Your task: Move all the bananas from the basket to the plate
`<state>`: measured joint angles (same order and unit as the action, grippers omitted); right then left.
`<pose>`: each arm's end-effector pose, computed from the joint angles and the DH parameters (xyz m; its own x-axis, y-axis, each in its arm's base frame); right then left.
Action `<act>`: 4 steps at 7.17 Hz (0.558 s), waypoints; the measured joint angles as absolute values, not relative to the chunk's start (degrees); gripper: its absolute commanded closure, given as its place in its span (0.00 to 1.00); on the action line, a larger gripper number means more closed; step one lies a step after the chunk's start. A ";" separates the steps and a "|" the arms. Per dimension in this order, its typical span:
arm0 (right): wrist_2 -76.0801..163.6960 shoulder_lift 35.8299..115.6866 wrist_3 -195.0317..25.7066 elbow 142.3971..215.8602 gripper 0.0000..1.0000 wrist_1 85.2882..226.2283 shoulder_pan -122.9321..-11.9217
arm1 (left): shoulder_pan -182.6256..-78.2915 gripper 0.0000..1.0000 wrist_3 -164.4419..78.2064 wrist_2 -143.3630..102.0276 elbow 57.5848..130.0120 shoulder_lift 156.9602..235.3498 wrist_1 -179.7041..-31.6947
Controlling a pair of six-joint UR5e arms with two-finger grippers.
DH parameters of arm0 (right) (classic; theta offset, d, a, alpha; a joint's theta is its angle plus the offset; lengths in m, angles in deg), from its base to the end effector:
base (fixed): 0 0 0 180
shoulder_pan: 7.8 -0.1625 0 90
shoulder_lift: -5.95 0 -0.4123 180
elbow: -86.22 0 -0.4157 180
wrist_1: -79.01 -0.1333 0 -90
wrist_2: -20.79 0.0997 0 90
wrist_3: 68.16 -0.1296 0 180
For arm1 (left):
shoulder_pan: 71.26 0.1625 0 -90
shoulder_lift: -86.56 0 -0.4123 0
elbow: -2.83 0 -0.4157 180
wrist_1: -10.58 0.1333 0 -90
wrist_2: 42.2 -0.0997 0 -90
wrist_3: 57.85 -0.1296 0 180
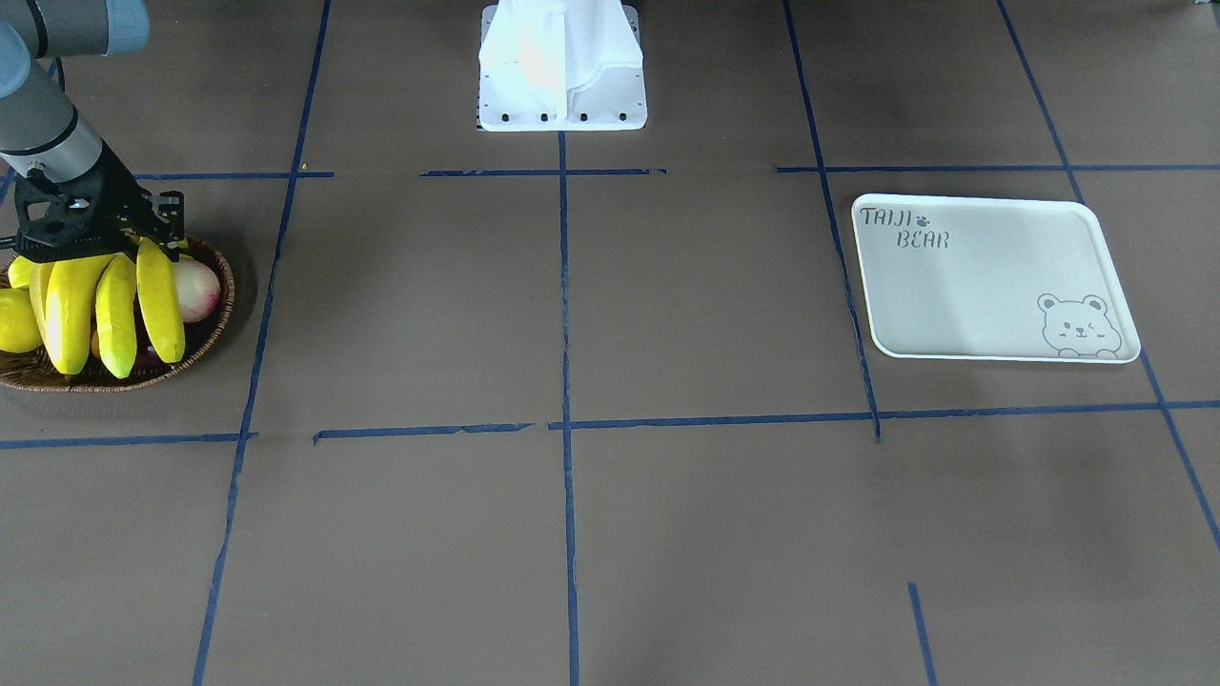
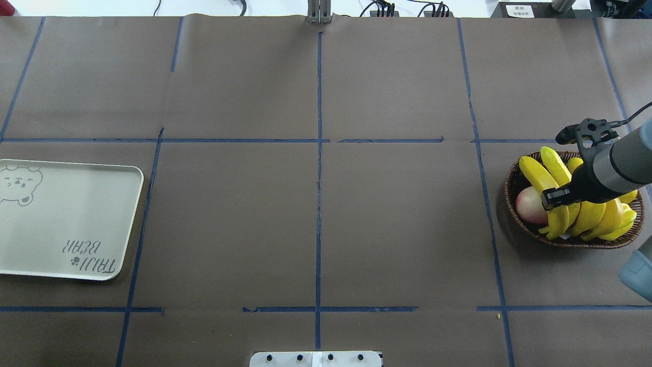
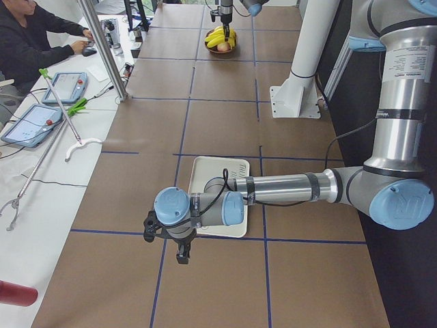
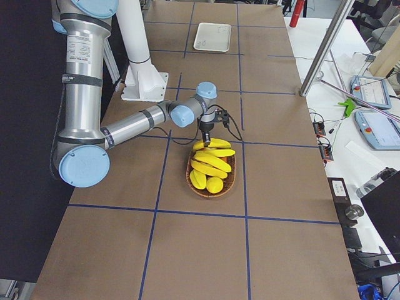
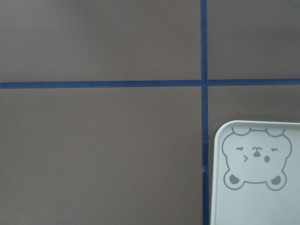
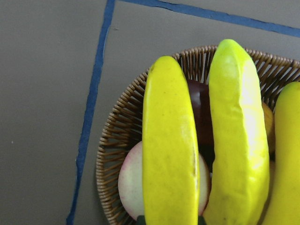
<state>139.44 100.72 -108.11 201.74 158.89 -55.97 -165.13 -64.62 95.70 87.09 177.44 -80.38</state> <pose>-0.2794 -0.4188 0.4726 0.7431 -0.1785 0.6450 0.1243 0.9838 0.1291 -0.0718 -0.5104 0.7034 0.6688 0.0224 -0.7431 -0.0116 0.9997 0.0197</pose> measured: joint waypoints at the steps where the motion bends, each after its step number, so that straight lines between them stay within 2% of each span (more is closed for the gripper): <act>1: 139.49 100.78 -108.13 202.00 0.99 158.83 -56.08 | -165.13 0.00 -64.62 95.70 87.06 177.44 -80.39; 4: 145.15 99.86 -109.68 206.31 0.99 158.51 -60.43 | -165.08 0.00 -64.39 95.70 87.32 177.61 -80.44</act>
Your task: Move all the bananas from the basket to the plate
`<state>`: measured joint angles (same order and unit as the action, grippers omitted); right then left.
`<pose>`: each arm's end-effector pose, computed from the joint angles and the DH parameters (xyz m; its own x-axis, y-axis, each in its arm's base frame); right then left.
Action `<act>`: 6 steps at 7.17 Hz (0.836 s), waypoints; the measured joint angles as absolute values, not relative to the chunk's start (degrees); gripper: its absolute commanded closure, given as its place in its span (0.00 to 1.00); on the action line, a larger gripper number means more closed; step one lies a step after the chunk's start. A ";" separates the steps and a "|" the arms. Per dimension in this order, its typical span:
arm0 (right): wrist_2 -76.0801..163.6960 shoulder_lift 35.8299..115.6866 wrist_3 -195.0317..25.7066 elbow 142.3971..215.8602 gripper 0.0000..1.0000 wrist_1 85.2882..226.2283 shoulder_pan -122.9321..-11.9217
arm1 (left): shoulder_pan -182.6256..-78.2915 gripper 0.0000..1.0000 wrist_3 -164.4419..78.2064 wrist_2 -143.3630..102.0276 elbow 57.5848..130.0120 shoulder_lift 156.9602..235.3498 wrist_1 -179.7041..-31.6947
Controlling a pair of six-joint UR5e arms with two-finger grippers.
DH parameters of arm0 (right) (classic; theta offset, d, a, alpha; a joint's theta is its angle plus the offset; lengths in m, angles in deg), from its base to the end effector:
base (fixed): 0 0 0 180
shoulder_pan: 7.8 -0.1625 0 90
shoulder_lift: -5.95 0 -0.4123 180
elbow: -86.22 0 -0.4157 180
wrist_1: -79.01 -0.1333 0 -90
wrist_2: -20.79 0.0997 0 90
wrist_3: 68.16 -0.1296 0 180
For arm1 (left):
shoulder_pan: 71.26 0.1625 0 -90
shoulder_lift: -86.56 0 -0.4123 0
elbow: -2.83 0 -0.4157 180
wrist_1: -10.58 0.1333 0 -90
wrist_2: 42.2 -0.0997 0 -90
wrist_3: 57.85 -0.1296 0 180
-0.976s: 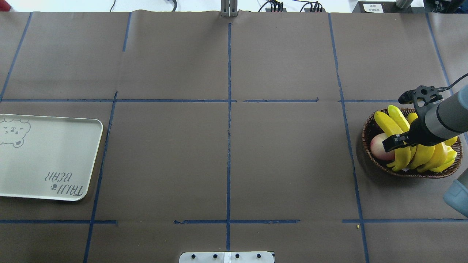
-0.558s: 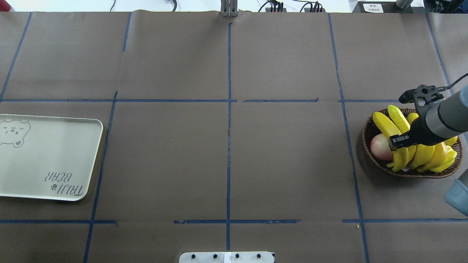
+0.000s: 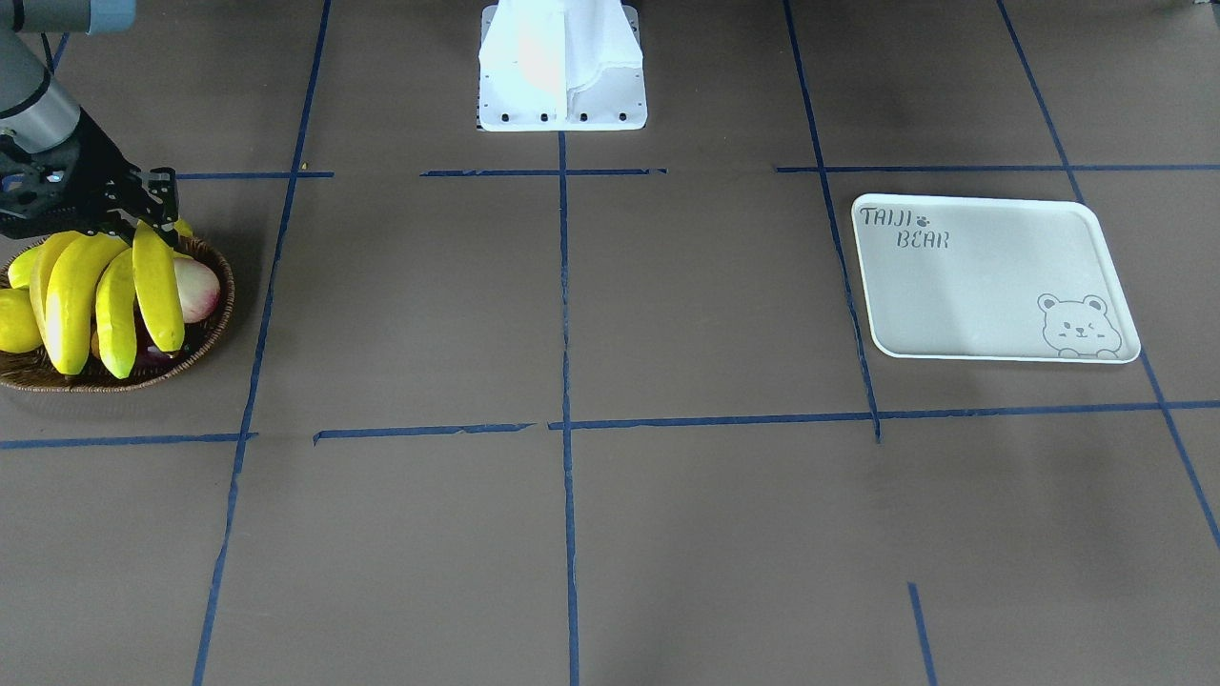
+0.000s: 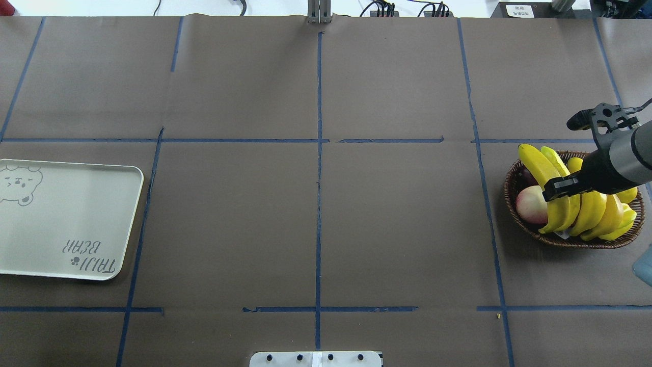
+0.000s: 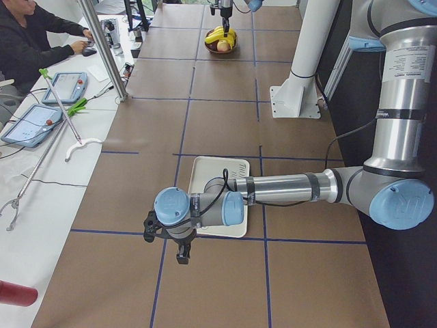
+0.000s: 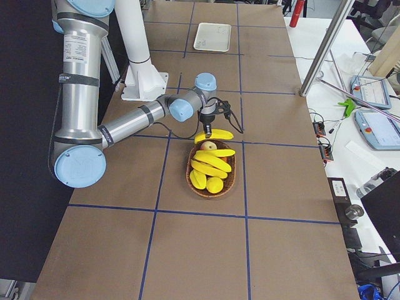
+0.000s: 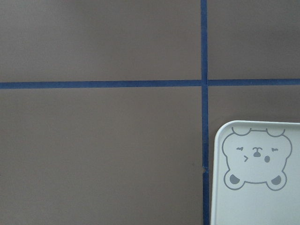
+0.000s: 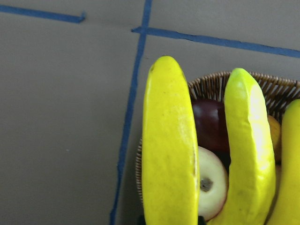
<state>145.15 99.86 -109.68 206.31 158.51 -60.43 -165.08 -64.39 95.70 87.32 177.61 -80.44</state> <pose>-0.2489 -0.4250 0.4167 0.6607 -0.1533 0.7349 0.0652 0.9870 0.1472 -0.0715 -0.5127 0.6998 0.6692 0.0249 -0.7427 -0.0098 0.9996 0.0247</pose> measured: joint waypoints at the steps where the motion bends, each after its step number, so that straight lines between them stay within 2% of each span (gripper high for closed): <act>1: 148.55 96.89 -113.72 206.66 0.99 158.28 -62.30 | -164.66 0.00 -62.58 95.68 87.83 178.30 -80.94; 3: 150.08 86.32 -130.17 204.36 0.99 154.75 -61.88 | -160.91 0.00 -50.97 95.61 88.77 180.05 -87.83; 6: 136.25 78.97 -153.11 201.88 0.99 139.48 -50.23 | -151.94 0.00 -18.20 97.20 89.74 183.17 -106.85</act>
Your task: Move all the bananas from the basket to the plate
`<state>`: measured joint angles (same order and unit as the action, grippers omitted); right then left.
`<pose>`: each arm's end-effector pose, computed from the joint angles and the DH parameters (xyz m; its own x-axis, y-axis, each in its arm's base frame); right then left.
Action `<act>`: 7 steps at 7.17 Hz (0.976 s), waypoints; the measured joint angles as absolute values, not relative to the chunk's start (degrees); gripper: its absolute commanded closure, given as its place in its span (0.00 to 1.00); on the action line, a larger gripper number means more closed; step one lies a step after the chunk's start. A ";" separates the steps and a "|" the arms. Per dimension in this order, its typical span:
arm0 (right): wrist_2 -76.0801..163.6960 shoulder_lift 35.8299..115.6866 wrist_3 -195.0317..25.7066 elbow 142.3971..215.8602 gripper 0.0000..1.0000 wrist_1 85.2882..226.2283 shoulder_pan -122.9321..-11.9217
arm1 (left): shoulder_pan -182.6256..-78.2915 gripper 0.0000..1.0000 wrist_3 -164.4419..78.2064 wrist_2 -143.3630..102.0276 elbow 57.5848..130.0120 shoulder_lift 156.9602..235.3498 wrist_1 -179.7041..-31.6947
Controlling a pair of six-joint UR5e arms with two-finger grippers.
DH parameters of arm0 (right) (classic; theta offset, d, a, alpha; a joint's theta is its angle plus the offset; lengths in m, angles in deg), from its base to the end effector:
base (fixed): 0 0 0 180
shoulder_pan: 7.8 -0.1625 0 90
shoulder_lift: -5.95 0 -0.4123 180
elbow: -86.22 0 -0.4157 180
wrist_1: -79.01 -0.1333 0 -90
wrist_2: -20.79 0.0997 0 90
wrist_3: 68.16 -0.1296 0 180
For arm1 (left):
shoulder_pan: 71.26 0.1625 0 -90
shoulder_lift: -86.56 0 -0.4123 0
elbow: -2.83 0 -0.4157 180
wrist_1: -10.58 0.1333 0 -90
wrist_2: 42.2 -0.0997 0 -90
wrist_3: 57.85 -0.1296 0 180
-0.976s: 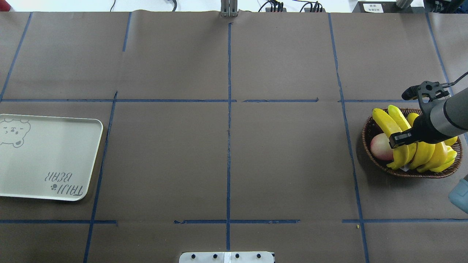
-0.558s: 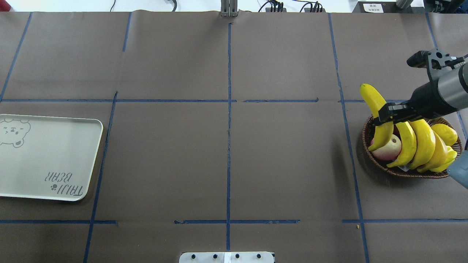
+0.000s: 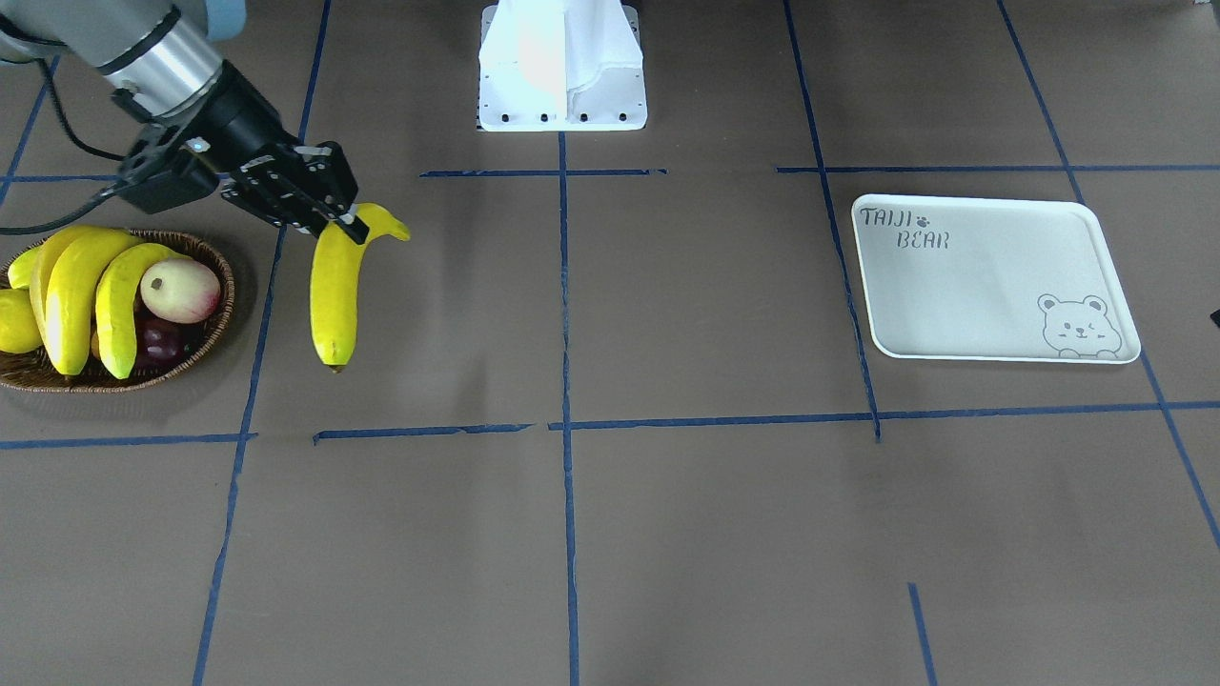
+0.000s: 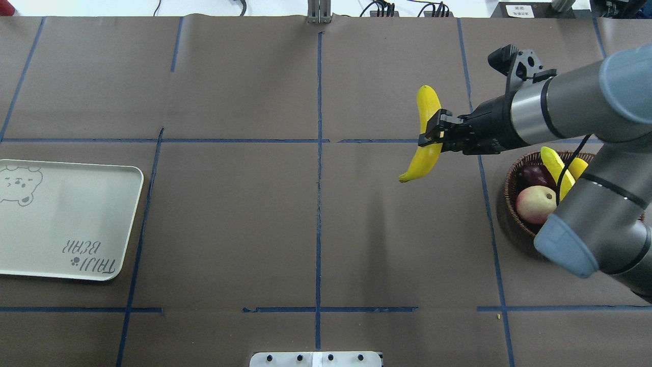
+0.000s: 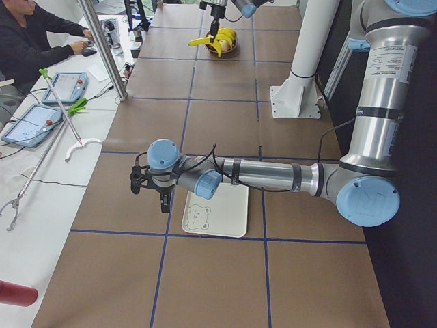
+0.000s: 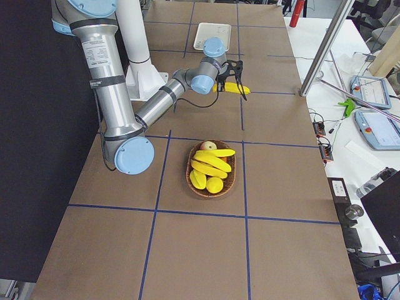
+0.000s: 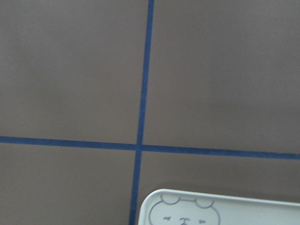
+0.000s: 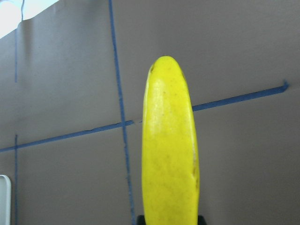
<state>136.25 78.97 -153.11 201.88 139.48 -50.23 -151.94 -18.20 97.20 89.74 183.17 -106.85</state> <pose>-0.3670 -0.4406 0.2162 0.2522 0.1228 0.9599 -0.2860 0.9571 -0.0473 0.0613 -0.5891 0.5676 0.5344 -0.1622 -0.8295 0.2625 0.9647 -0.0195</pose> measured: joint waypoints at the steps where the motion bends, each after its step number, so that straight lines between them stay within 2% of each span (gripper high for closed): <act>1: 130.79 76.81 -156.68 201.71 0.99 137.46 -45.57 | -148.30 0.01 -6.82 97.64 89.82 184.53 -113.77; 3: 124.02 72.71 -158.61 200.62 0.99 136.57 -38.31 | -139.98 0.01 11.49 97.84 89.56 189.59 -124.25; 7: 121.32 64.23 -154.43 193.30 0.99 137.05 -32.92 | -127.73 0.01 37.93 97.39 89.98 206.57 -127.43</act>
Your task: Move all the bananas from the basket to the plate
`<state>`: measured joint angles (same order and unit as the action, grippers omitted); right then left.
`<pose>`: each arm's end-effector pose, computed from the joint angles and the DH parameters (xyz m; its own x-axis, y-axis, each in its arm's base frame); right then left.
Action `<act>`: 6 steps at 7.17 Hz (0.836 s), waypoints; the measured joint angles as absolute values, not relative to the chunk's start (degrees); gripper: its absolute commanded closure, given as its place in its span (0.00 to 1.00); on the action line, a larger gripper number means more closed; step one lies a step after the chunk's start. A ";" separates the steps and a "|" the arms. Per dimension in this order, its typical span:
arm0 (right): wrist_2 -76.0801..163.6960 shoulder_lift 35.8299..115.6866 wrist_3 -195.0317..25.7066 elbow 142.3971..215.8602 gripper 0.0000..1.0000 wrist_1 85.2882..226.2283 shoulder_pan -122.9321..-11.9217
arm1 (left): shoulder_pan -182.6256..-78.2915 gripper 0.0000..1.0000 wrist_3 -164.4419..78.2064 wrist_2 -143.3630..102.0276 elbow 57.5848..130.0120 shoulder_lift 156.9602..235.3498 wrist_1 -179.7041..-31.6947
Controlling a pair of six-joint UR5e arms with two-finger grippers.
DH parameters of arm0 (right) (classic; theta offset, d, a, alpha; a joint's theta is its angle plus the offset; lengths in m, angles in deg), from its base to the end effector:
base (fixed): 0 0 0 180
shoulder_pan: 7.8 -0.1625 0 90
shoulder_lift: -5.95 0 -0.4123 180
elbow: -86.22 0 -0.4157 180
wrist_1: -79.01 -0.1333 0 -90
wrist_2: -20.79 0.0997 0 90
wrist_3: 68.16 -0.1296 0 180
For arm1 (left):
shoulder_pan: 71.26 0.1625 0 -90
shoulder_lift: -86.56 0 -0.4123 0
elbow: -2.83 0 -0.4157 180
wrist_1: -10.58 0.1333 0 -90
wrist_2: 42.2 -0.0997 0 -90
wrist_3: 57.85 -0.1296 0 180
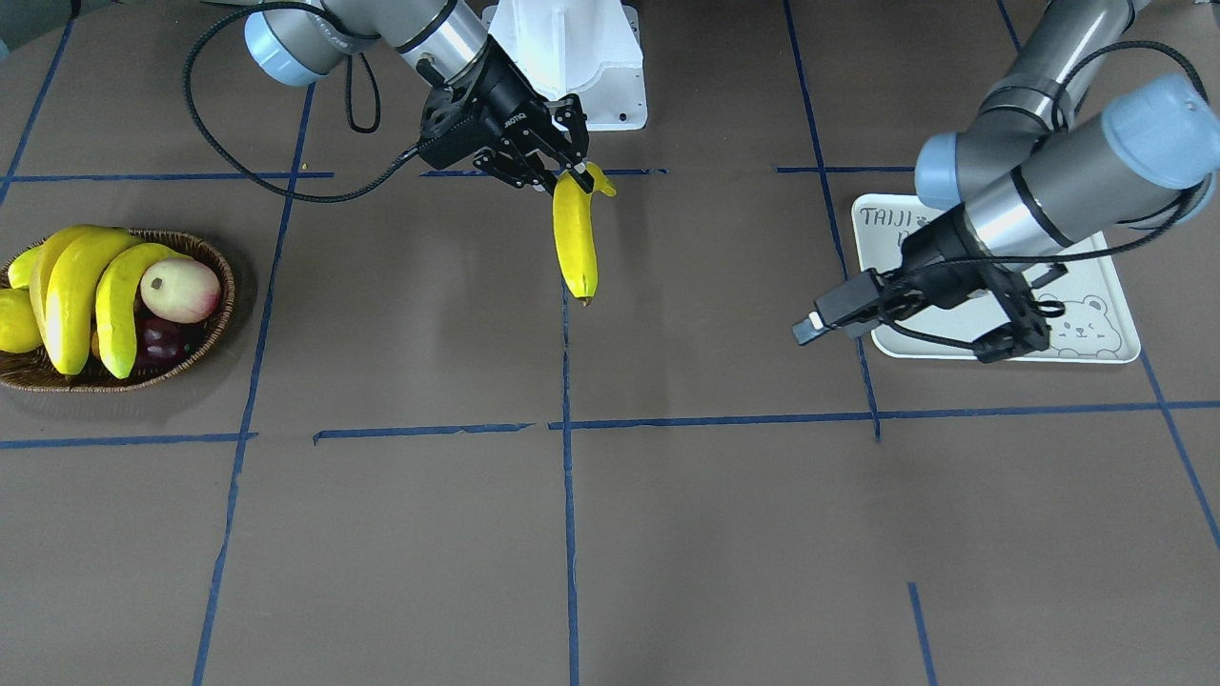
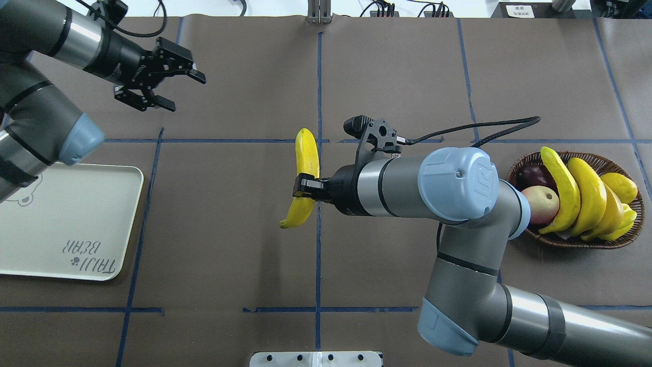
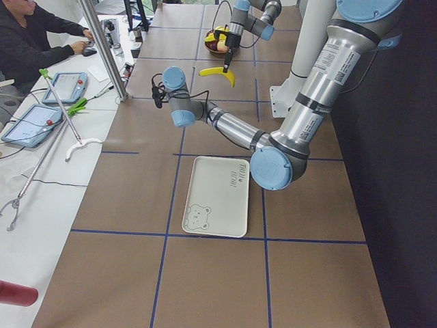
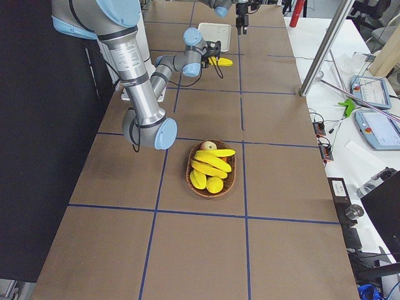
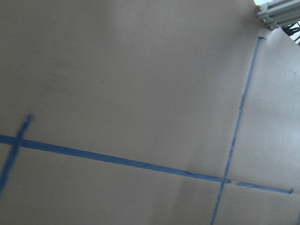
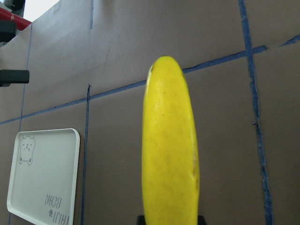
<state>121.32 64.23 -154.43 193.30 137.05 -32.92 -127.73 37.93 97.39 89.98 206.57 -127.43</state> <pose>-0.5260 -0.3677 0.1225 0.1616 0.0051 0.9868 -0.2441 0.9691 0.0349 0.3483 -0.5883 0.2549 0.1272 -0.3101 -0.9421 0.1474 0.9452 -0.2913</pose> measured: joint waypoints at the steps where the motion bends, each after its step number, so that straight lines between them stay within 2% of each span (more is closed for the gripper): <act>1: 121.15 63.42 -153.95 192.73 0.99 137.02 -32.39 | -125.42 0.01 42.57 96.97 90.29 209.12 -127.57; 6: 121.01 62.22 -154.02 192.40 0.99 136.60 -31.63 | -113.59 0.01 49.42 87.66 93.43 212.33 -127.67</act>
